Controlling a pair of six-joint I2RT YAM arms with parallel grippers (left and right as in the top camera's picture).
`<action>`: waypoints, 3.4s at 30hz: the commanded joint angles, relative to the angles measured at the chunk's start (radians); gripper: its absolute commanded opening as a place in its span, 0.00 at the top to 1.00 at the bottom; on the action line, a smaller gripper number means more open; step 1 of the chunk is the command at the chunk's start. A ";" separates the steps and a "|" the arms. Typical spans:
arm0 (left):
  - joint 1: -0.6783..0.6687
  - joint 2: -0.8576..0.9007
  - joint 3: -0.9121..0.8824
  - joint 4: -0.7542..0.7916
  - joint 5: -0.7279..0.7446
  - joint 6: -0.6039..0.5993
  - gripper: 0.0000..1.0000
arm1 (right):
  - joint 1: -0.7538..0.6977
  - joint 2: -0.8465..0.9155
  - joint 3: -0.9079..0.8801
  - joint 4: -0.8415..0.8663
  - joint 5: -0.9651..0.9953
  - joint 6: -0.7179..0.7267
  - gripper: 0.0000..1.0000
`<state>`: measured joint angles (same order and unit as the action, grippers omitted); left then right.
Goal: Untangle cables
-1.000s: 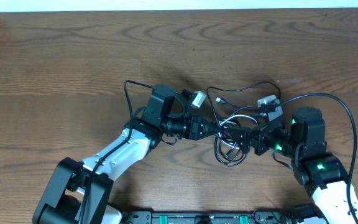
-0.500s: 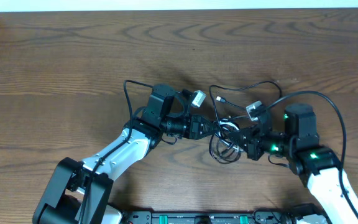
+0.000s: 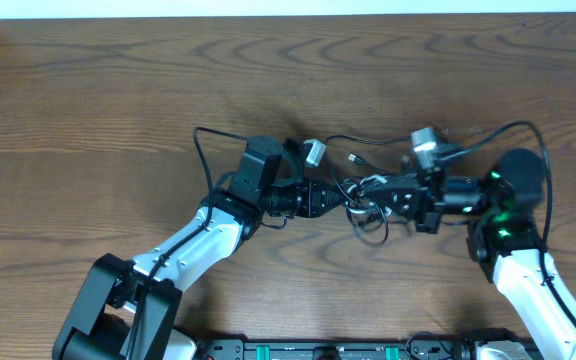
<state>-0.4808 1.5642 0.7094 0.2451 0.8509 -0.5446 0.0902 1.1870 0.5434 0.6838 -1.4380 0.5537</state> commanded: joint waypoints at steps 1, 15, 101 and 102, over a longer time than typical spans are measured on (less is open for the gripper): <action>0.002 0.001 0.006 -0.053 -0.254 0.020 0.92 | -0.042 -0.010 0.019 0.213 -0.055 0.359 0.99; 0.002 0.001 0.006 -0.343 -0.631 -0.035 0.92 | -0.324 -0.010 0.019 0.397 0.033 0.478 0.99; 0.111 0.003 0.006 0.977 0.405 -0.863 0.92 | 0.024 0.116 0.019 -0.878 1.406 -0.050 0.29; 0.112 0.003 0.006 0.938 0.401 -0.850 0.92 | 0.013 0.090 0.019 -0.894 1.431 -0.058 0.29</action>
<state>-0.3771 1.5932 0.6914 1.2198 1.2572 -1.5284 0.1280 1.3441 0.5709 -0.1963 -0.0463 0.5396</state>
